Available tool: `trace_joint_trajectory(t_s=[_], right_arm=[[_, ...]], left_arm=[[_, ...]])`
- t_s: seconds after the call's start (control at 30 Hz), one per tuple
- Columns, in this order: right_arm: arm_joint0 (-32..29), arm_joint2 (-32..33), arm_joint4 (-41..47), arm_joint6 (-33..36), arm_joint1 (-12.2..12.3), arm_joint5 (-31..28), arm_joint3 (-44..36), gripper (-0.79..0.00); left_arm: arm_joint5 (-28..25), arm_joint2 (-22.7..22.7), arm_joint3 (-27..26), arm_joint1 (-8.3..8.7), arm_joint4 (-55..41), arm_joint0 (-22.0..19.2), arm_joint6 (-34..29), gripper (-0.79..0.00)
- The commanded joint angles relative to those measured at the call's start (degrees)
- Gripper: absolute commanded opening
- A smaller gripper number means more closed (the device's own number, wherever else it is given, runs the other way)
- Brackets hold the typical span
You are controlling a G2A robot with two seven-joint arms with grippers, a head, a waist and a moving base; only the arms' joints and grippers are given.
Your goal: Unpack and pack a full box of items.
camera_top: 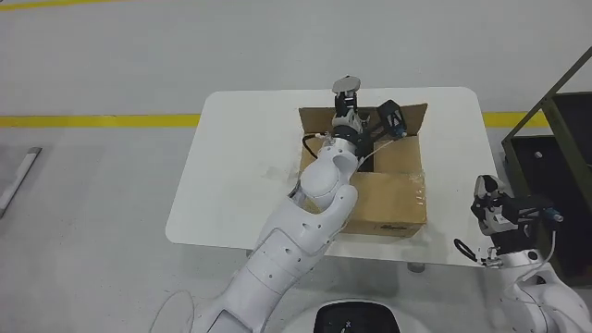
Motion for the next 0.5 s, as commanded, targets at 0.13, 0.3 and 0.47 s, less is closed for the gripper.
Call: trace_joint_trajectory(t_s=[0.13, 0.3, 0.47], right_arm=[[-0.3, 0.3, 0.1, -0.3, -0.1, 0.0, -0.3, -0.785], [-0.5, 0.4, 0.4, -0.2, -0.1, -0.2, -0.3, -0.785], [-0.5, 0.6, 0.3, 0.1, -0.1, -0.7, -0.3, -0.785]], left_arm=[[3.9, 2.0, 9.7, -2.2, 0.4, -4.9, -0.8, 0.0], [7.9, 4.3, 17.0, -4.47, 0.6, -7.2, -2.3, 0.0], [8.2, 5.6, 22.6, -6.52, -0.6, -9.1, -2.8, 0.0]])
